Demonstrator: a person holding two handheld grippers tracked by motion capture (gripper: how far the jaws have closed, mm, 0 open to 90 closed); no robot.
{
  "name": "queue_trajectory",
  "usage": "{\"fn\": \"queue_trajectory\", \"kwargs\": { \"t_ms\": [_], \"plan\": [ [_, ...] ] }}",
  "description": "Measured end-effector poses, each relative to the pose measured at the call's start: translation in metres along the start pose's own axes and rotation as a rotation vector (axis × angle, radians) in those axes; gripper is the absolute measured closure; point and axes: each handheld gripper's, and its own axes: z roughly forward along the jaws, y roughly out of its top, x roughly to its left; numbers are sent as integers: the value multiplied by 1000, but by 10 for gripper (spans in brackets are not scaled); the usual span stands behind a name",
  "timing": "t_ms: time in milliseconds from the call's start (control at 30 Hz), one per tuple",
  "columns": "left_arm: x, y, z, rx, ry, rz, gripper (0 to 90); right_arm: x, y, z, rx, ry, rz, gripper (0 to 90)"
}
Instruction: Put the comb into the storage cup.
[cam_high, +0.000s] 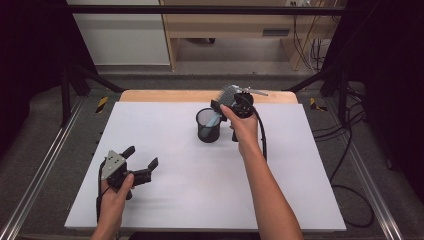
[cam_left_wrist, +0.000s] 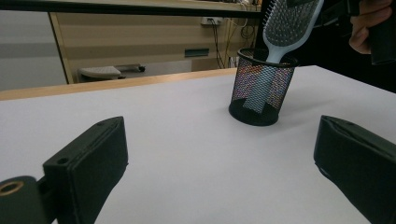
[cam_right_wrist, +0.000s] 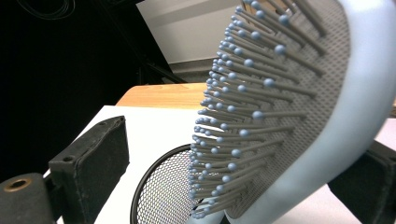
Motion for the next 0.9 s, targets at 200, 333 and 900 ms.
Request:
{"fn": "queue_trajectory", "kwargs": {
  "t_ms": [200, 333, 900],
  "plan": [
    [0, 0, 0, 0, 1, -2, 32, 1, 0, 0, -2, 3, 1, 56],
    [0, 0, 0, -1, 1, 0, 32, 1, 0, 0, -7, -2, 2, 55],
    [0, 0, 0, 0, 2, -2, 32, 2, 3, -8, -15, -2, -1, 44]
  ]
}}
